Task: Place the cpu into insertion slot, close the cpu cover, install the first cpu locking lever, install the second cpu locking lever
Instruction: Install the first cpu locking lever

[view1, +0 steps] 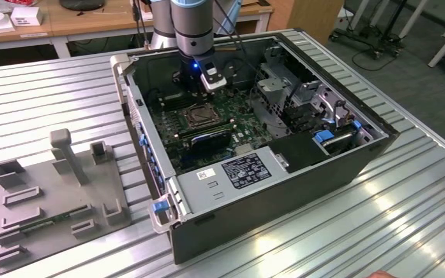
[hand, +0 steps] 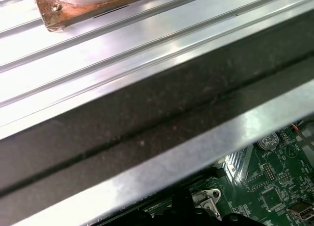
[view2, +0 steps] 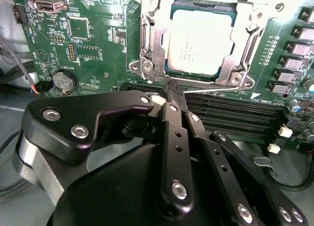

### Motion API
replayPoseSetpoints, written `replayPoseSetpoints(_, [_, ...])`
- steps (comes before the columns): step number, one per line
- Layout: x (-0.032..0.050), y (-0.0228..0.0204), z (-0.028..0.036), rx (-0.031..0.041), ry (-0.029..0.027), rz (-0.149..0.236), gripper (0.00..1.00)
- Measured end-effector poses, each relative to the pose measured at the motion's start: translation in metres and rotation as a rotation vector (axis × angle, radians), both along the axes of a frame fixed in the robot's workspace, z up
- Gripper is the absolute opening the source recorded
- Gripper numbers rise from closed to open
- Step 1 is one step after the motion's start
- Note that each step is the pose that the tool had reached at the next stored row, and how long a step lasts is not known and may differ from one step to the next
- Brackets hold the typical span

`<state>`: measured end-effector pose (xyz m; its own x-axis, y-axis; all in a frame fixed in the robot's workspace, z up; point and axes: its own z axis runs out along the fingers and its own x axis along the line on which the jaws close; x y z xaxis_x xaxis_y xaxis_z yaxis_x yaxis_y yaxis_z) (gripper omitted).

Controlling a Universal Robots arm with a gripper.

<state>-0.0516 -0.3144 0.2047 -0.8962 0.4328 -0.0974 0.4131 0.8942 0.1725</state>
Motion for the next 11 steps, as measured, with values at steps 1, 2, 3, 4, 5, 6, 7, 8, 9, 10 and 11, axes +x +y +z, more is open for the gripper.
replayPoseSetpoints(1, [-0.0001,0.0,0.0,0.0,-0.0001,0.0,0.1])
replayPoseSetpoints(2, [-0.0001,0.0001,0.0001,0.0,0.0,0.0,0.1])
replayPoseSetpoints(3, [-0.0002,0.0002,0.0001,-0.0001,0.0,0.0,0.1])
replayPoseSetpoints(4, [-0.0004,0.0004,0.0001,-0.0001,-0.0002,0.0,0.1])
replayPoseSetpoints(5, [-0.0005,0.0006,0.0001,-0.0001,-0.0004,-0.001,0.1])
replayPoseSetpoints(6, [-0.0006,0.0008,0.0001,0.0,-0.0007,-0.001,0.1])
replayPoseSetpoints(7, [-0.0007,0.001,0.0001,0.0,-0.0009,-0.001,0.1])
replayPoseSetpoints(8, [-0.0009,0.0012,0.0001,0.0004,-0.0011,-0.002,0.1])
replayPoseSetpoints(9, [-0.0011,0.0013,0.0001,0.0016,-0.0014,-0.002,0.1])
replayPoseSetpoints(10, [-0.0012,0.0014,0.0001,0.0025,-0.0015,-0.003,0.1])
replayPoseSetpoints(11, [-0.0014,0.0014,0.0001,0.0036,-0.0016,-0.003,0.1])
